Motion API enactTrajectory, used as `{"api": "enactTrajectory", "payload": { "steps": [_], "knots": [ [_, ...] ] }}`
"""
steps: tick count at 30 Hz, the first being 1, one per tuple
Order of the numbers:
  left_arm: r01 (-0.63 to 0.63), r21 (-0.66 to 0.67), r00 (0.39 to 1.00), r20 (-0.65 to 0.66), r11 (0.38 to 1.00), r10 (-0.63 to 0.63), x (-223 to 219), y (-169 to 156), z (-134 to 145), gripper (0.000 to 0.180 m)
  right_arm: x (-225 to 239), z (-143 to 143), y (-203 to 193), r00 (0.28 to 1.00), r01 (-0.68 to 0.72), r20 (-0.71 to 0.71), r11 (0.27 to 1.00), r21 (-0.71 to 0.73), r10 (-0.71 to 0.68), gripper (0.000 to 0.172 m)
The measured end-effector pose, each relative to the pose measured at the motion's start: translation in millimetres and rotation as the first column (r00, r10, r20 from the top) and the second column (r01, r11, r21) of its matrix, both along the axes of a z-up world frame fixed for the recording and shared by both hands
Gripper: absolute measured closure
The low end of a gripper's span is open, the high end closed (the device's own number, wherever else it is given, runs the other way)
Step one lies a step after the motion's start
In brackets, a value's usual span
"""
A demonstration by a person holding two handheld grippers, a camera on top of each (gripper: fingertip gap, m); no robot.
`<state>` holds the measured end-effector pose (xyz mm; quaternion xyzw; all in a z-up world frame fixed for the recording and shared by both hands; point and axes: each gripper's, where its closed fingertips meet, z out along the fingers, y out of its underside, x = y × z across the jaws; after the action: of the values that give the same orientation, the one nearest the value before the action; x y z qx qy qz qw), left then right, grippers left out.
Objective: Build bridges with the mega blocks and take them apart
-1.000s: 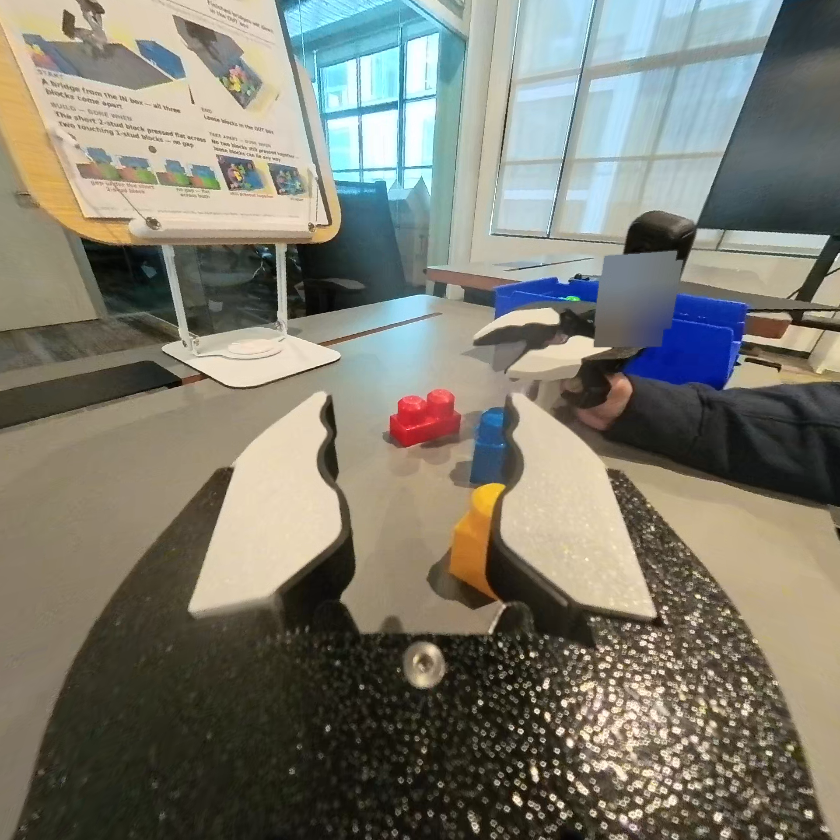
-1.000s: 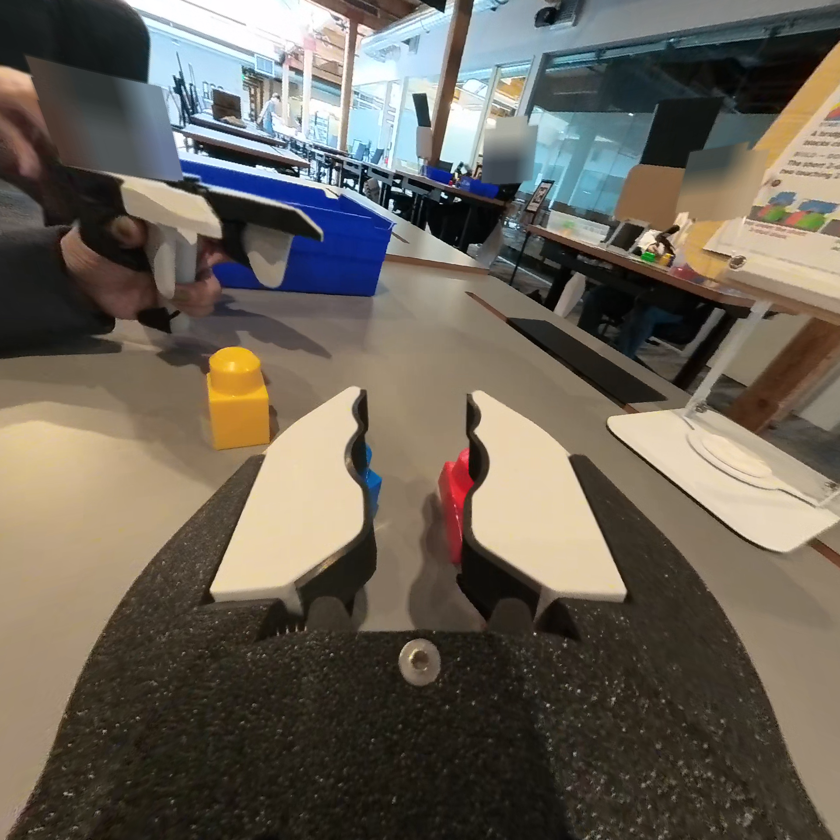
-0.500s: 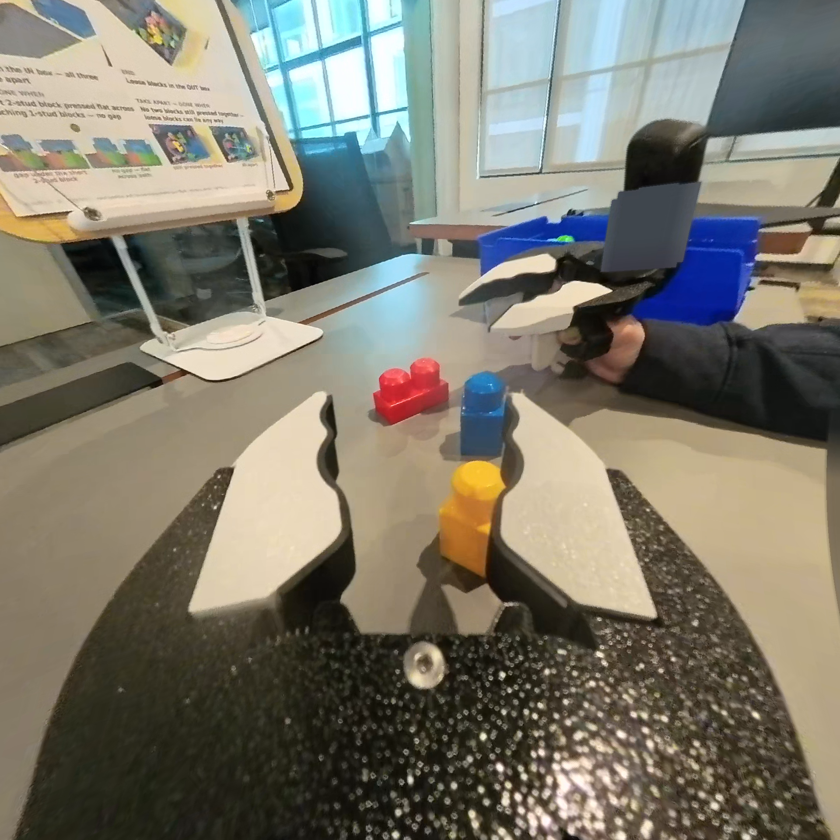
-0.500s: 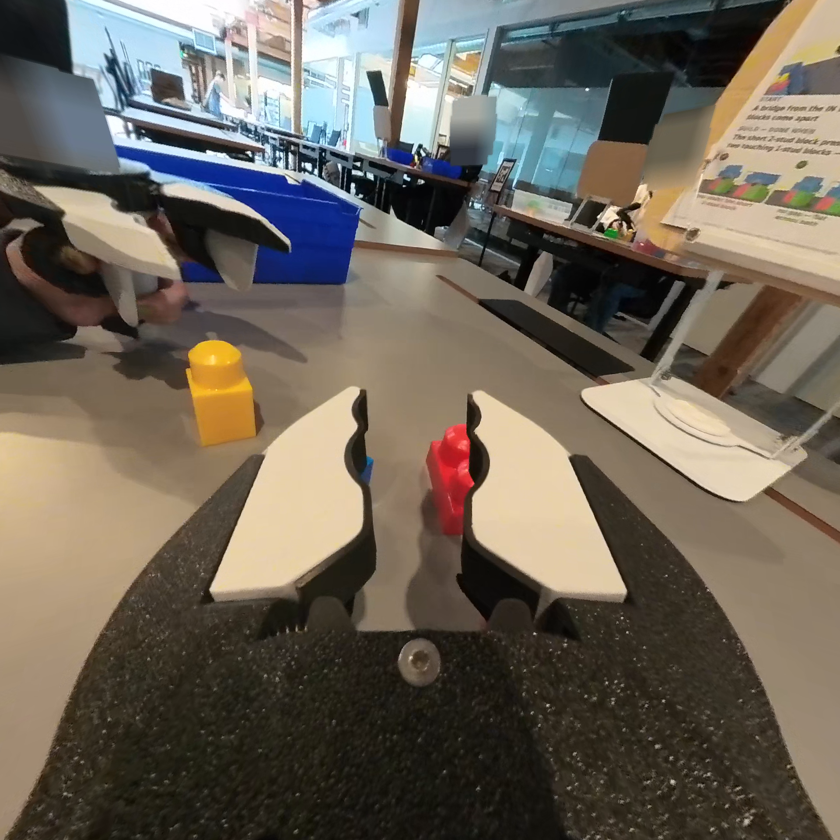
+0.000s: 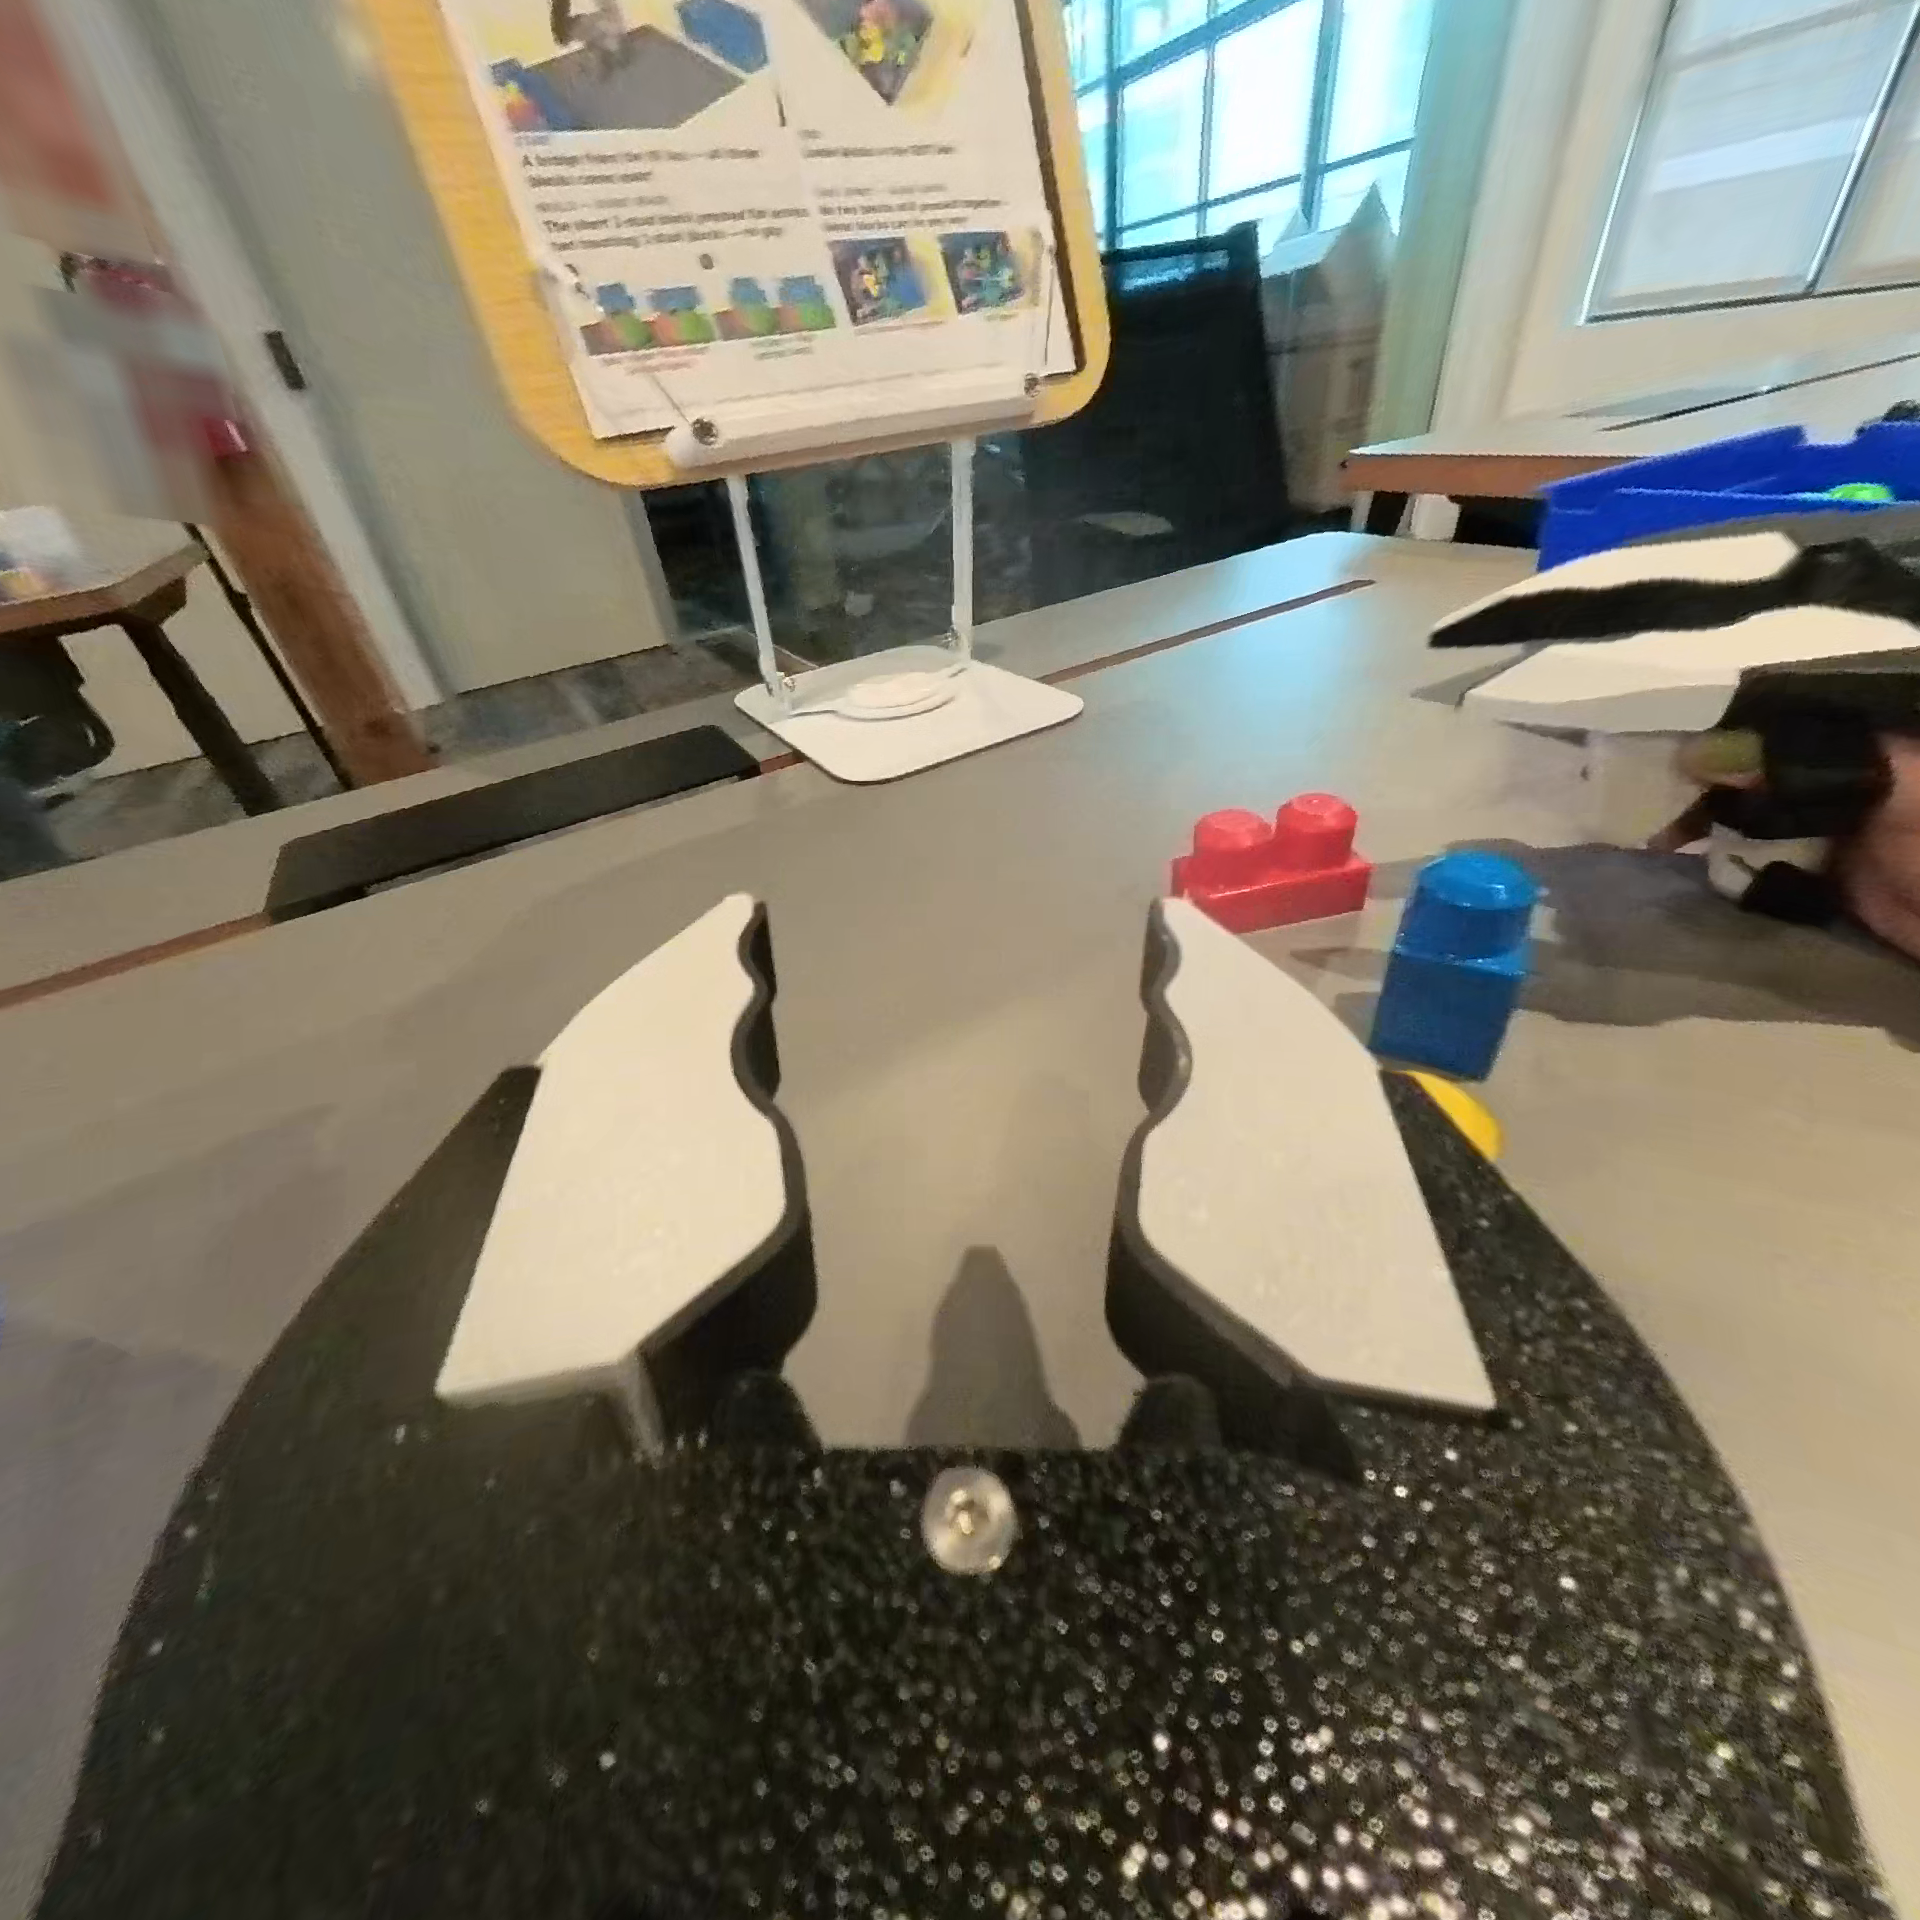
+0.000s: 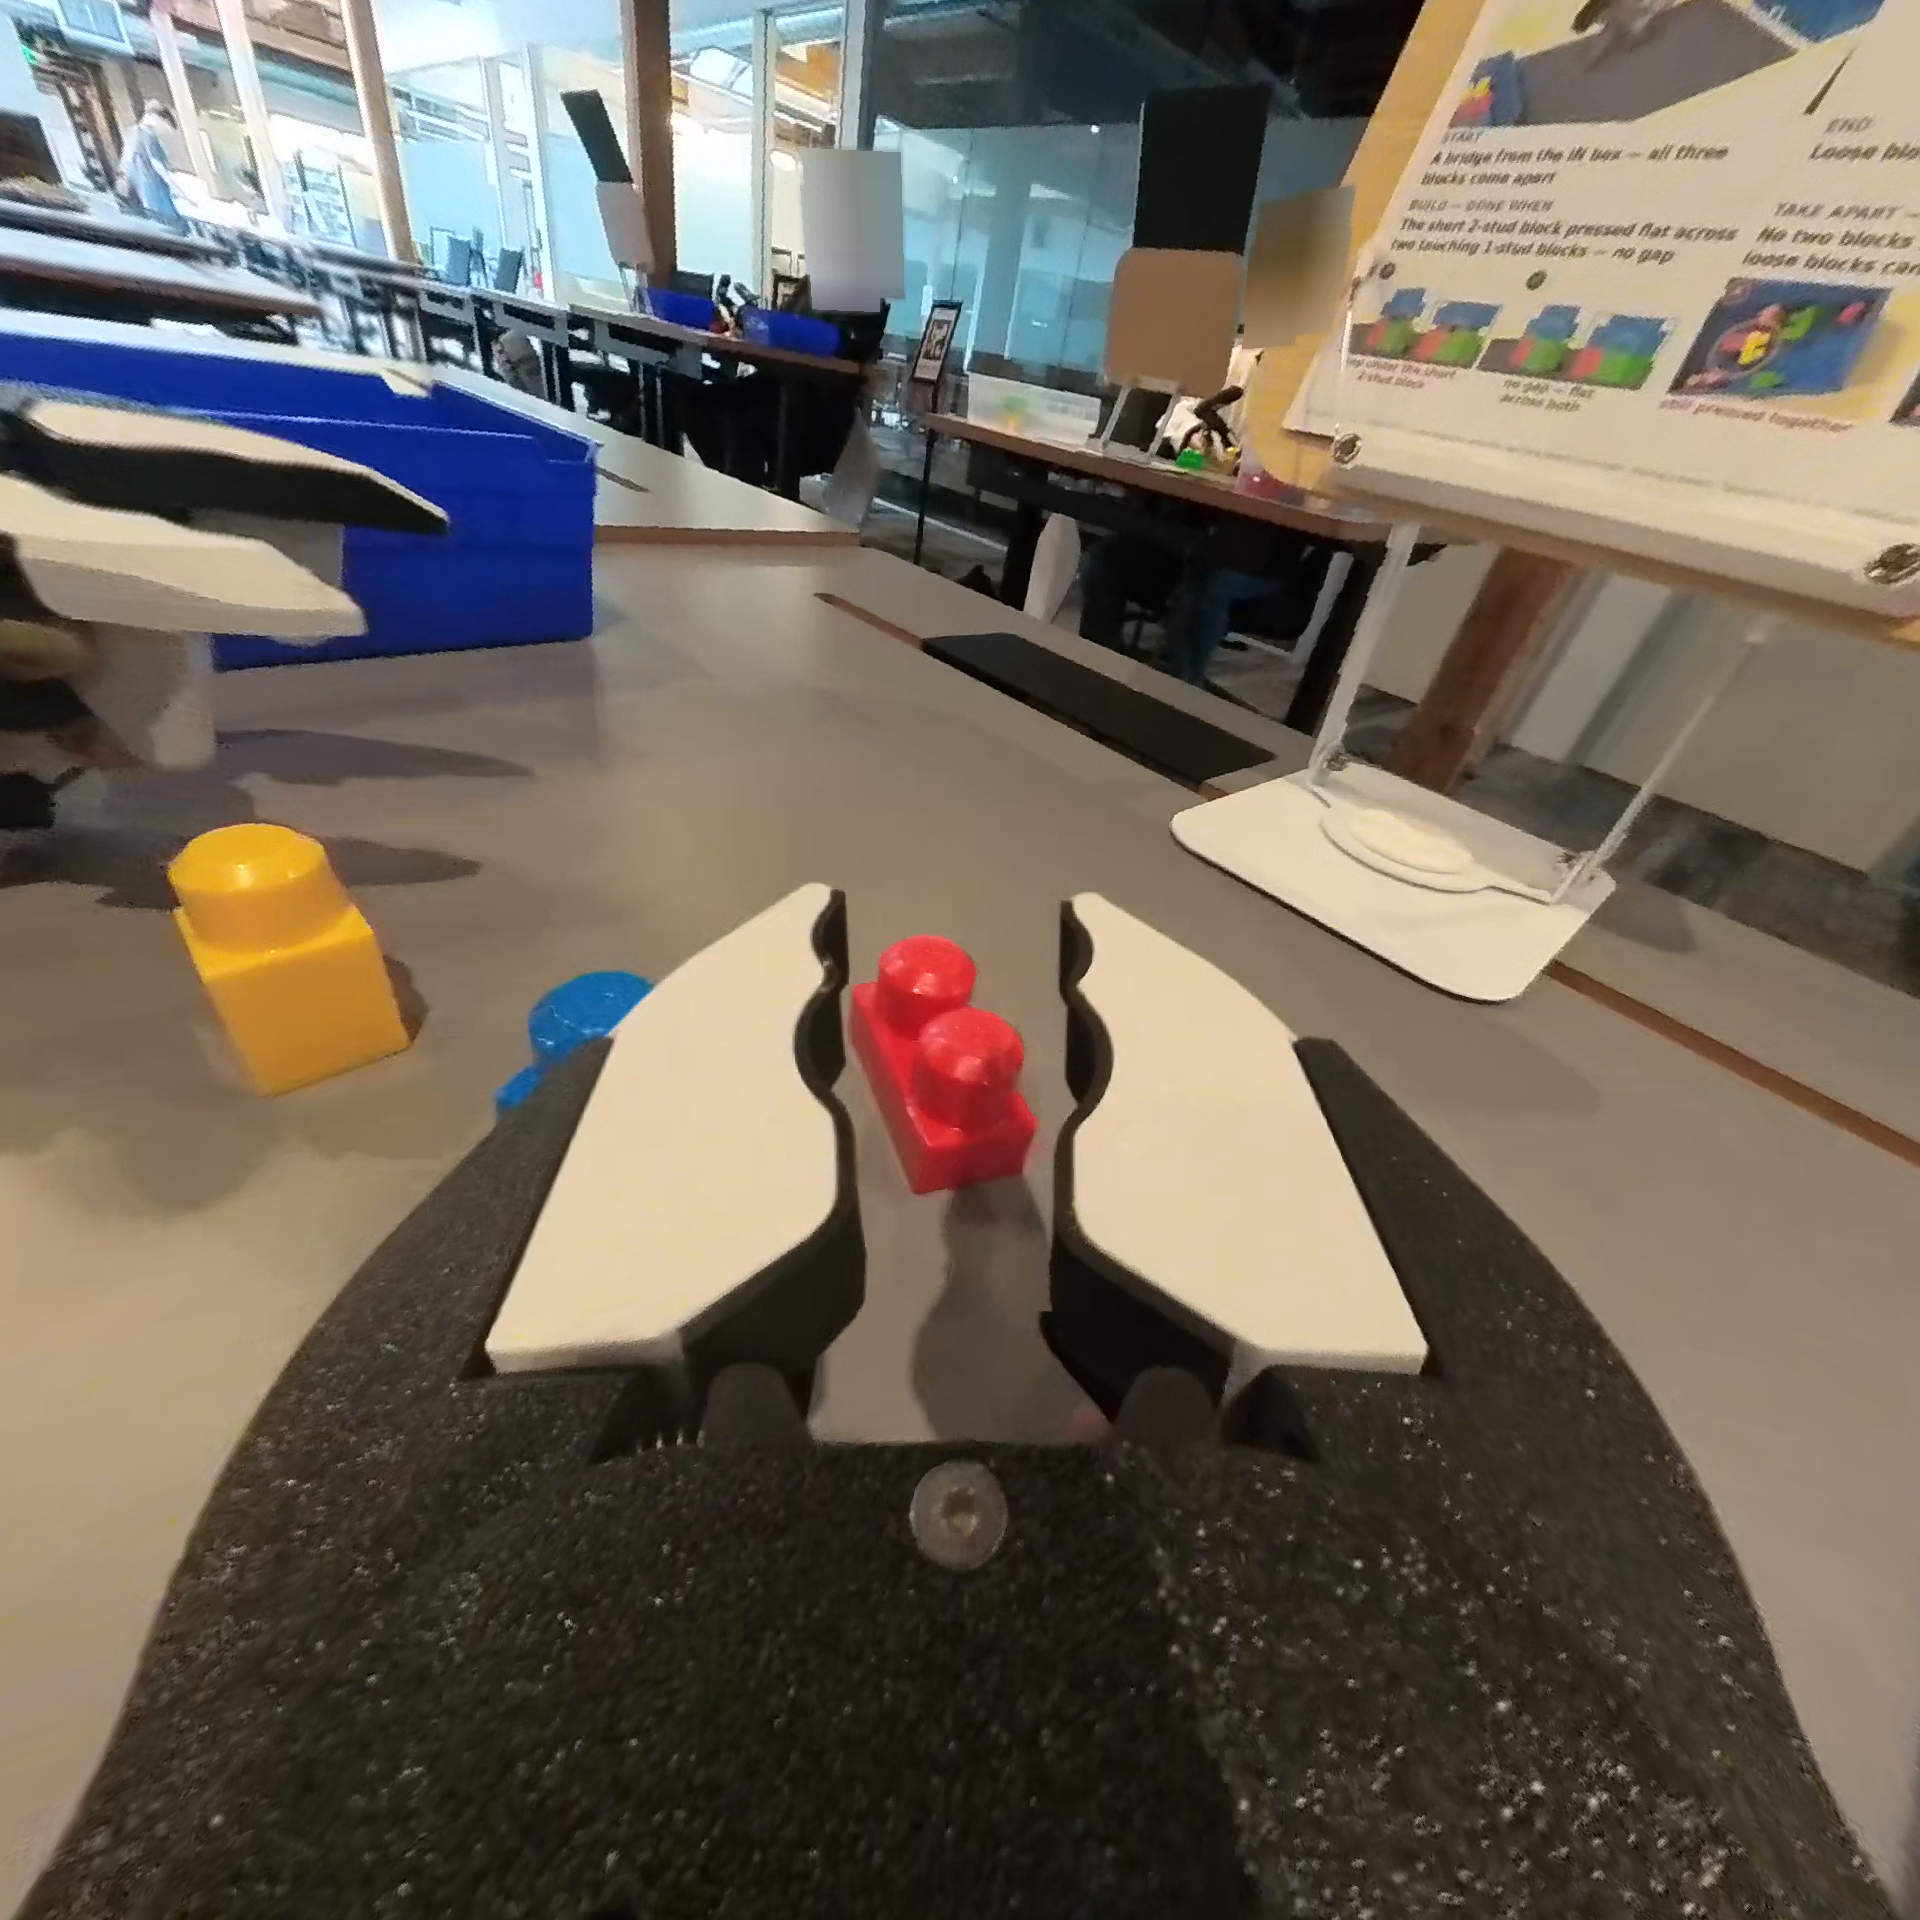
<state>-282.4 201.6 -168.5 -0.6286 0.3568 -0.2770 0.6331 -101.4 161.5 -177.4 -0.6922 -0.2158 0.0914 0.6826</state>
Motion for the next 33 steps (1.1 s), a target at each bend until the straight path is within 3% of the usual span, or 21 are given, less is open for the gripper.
{"api": "enactTrajectory", "payload": {
  "steps": [16, 33],
  "knots": [
    [-0.055, 0.032, 0.998, 0.017, 0.998, 0.054, -5, 5, 4, 0.115, -4, 10, -8, 0.999, -0.01, 0.04, 0.997, 0.079, 0.007, 0.133],
    [-0.143, 0.067, 0.99, 0.031, 0.988, 0.141, -13, 9, 9, 0.115, -4, 5, -7, 0.999, 0.003, 0.051, 0.999, 0.05, -0.005, 0.133]
  ]
}}
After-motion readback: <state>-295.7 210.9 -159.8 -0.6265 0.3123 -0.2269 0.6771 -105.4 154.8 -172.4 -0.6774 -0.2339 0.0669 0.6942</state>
